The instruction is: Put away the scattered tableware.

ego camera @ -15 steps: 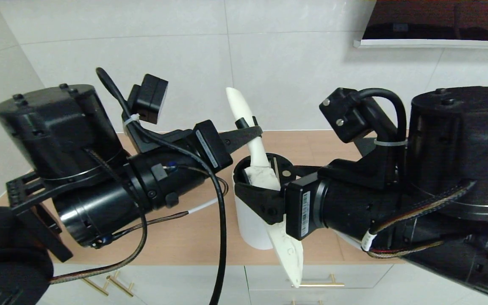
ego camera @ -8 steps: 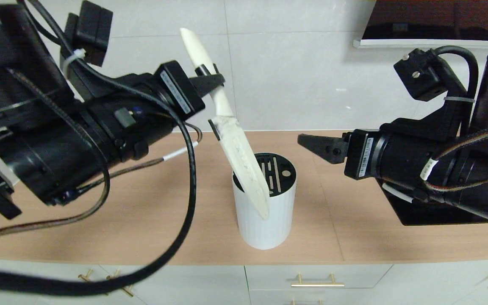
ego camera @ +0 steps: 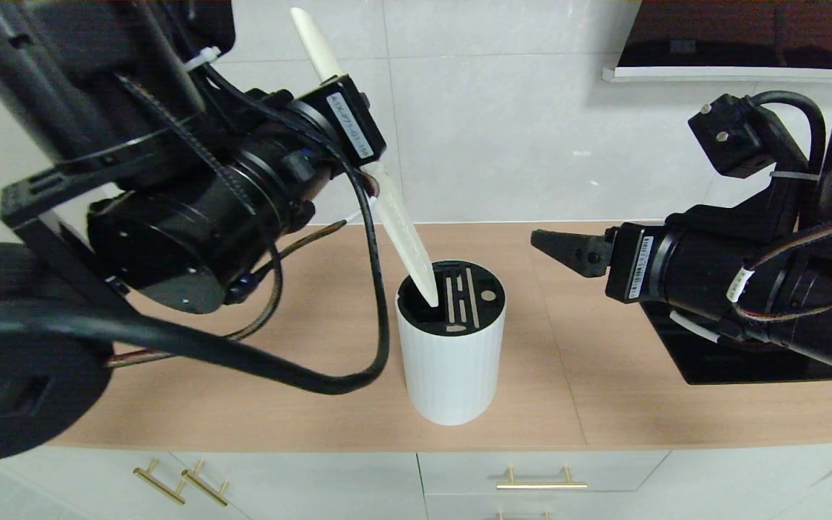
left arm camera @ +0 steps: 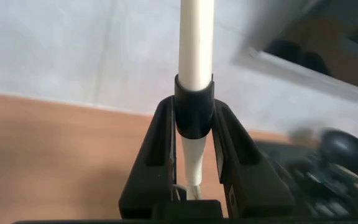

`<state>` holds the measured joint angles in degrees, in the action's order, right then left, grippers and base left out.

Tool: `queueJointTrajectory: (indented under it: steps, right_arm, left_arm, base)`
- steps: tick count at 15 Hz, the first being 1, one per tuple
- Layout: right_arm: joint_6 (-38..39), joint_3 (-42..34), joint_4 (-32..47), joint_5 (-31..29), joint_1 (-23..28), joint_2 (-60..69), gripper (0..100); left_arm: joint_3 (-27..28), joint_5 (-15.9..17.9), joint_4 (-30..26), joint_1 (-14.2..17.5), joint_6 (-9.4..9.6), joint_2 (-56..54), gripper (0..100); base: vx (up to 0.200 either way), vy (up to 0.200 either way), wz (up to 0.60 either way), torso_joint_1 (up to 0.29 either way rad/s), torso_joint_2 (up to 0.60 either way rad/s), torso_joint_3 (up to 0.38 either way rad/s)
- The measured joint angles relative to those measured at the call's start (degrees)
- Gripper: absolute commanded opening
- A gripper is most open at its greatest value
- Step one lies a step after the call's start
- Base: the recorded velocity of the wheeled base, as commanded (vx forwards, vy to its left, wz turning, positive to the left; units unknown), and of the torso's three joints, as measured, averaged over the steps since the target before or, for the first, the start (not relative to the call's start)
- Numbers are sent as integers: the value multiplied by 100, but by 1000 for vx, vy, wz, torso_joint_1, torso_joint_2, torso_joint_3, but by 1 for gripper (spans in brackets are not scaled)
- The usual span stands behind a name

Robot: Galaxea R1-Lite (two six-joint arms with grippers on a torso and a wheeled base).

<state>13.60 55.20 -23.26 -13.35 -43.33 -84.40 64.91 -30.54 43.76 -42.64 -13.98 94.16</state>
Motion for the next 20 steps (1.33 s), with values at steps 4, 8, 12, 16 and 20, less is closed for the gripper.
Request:
queueJointTrajectory:
  steps: [4, 8, 12, 16, 20]
  right_arm:
    - [0, -16, 0, 2, 0, -6, 100]
    - [0, -18, -11, 5, 2, -46, 100]
    - [0, -52, -27, 7, 2, -91, 100]
    - [0, -60, -28, 18, 2, -110, 100]
    - [2, -62, -28, 18, 2, -118, 100]
  left_arm:
    - [-185, -492, 983, -73, 917, 463, 0]
    - [-338, -536, 1330, -77, 1152, 683, 0]
    - [-332, -556, 1546, -77, 1161, 918, 0]
    - [-323, -573, 1634, -77, 1156, 1130, 0]
    - [-312, -573, 1645, -77, 1142, 1328, 0]
  base:
    - [0, 0, 0, 0, 0, 0]
    - [0, 0, 0, 0, 0, 0]
    - [0, 0, 0, 0, 0, 0]
    - [0, 0, 0, 0, 0, 0]
    - [0, 0, 0, 0, 0, 0]
